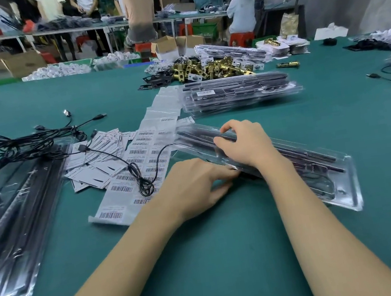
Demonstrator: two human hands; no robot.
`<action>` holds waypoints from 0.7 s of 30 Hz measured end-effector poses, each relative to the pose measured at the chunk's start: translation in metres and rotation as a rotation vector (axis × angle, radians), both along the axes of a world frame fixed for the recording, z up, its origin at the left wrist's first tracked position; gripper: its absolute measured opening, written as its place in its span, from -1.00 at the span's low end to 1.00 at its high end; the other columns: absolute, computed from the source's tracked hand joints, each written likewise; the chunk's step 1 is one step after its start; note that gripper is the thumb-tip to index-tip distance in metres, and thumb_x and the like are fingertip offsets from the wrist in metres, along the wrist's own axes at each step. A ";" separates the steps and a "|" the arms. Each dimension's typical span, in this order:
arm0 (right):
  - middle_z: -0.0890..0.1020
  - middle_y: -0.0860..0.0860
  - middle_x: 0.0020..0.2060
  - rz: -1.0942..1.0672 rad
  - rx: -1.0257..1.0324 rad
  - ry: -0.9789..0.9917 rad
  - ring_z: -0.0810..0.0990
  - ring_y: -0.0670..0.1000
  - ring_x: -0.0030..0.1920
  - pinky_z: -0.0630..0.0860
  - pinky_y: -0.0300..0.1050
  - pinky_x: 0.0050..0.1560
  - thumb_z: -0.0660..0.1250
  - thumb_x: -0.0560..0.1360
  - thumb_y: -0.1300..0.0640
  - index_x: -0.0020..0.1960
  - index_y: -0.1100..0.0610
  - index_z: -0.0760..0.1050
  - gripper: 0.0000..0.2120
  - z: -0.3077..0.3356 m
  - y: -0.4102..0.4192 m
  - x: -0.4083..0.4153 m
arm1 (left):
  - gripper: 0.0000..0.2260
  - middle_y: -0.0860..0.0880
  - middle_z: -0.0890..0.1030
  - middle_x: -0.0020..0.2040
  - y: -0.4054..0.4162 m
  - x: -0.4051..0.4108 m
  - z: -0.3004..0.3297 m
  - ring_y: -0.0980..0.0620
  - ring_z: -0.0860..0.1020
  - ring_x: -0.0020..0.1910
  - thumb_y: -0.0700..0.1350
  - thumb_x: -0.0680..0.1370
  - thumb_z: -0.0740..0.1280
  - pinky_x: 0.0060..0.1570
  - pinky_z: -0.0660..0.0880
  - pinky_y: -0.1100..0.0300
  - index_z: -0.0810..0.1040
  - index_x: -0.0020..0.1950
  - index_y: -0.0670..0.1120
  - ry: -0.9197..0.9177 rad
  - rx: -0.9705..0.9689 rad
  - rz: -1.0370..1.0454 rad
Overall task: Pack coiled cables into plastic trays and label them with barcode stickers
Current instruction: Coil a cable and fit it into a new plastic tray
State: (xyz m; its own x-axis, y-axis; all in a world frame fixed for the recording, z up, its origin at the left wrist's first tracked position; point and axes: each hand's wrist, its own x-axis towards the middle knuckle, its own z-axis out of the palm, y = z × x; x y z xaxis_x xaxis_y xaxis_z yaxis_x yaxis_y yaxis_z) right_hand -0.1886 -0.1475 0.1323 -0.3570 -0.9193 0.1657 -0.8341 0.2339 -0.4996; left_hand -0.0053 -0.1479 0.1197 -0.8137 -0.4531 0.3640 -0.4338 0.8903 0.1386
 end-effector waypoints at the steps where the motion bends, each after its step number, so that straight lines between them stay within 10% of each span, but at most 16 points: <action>1: 0.55 0.06 0.22 0.005 -0.034 -0.001 0.39 0.13 0.31 0.39 0.03 0.22 0.31 0.53 -0.19 0.24 -0.08 0.51 -0.65 -0.003 0.000 0.000 | -0.77 0.13 0.67 0.11 0.002 -0.001 0.000 -0.02 0.61 0.05 0.12 0.61 0.21 -0.10 0.52 0.04 0.56 0.23 0.26 -0.009 -0.017 -0.014; 7: 0.60 -0.19 0.04 0.136 -0.151 -0.116 0.48 -0.06 0.16 0.43 -0.04 0.08 0.36 0.45 -0.23 -0.01 -0.20 0.56 -0.82 -0.005 -0.006 -0.003 | -0.74 0.15 0.67 0.09 0.001 -0.001 0.000 0.02 0.62 0.02 0.06 0.61 0.12 -0.18 0.51 0.04 0.54 0.20 0.21 -0.091 -0.199 0.007; 13: 0.56 -0.33 -0.11 0.170 -0.177 -0.109 0.53 -0.11 0.07 0.41 -0.11 0.02 0.41 0.44 -0.19 -0.08 -0.21 0.60 -0.89 -0.007 -0.009 -0.006 | -0.91 0.22 0.68 -0.28 -0.015 0.039 0.051 0.39 0.51 -0.41 -0.03 0.50 0.46 -0.34 0.42 0.42 0.73 -0.05 0.16 0.228 0.223 0.051; 17: 0.61 -0.13 0.16 0.167 -0.099 -0.034 0.50 -0.01 0.25 0.46 0.00 0.17 0.44 0.47 -0.12 0.02 -0.15 0.60 -0.85 0.006 -0.012 -0.010 | -0.84 0.24 0.63 -0.14 -0.050 0.092 0.079 0.29 0.52 -0.18 0.22 0.47 0.40 -0.11 0.45 0.18 0.58 -0.08 0.17 -0.186 0.303 0.507; 21: 0.58 -0.05 0.21 0.169 -0.050 0.078 0.48 0.02 0.26 0.46 -0.03 0.17 0.41 0.49 -0.06 0.15 -0.12 0.57 -0.76 0.038 -0.016 0.004 | -0.64 0.21 0.54 0.16 -0.049 0.108 0.080 0.16 0.58 0.04 -0.20 0.53 0.24 0.06 0.54 0.12 0.57 0.05 0.30 -0.415 0.530 0.535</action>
State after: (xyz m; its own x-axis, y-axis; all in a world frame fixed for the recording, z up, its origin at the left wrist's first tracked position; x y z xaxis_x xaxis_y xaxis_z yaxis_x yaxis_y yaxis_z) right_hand -0.1850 -0.1630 0.1700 -0.1824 -0.9550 0.2338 -0.8962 0.0637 -0.4390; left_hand 0.1029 -0.1974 0.1992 -0.4623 -0.8400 -0.2838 -0.8844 0.4141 0.2153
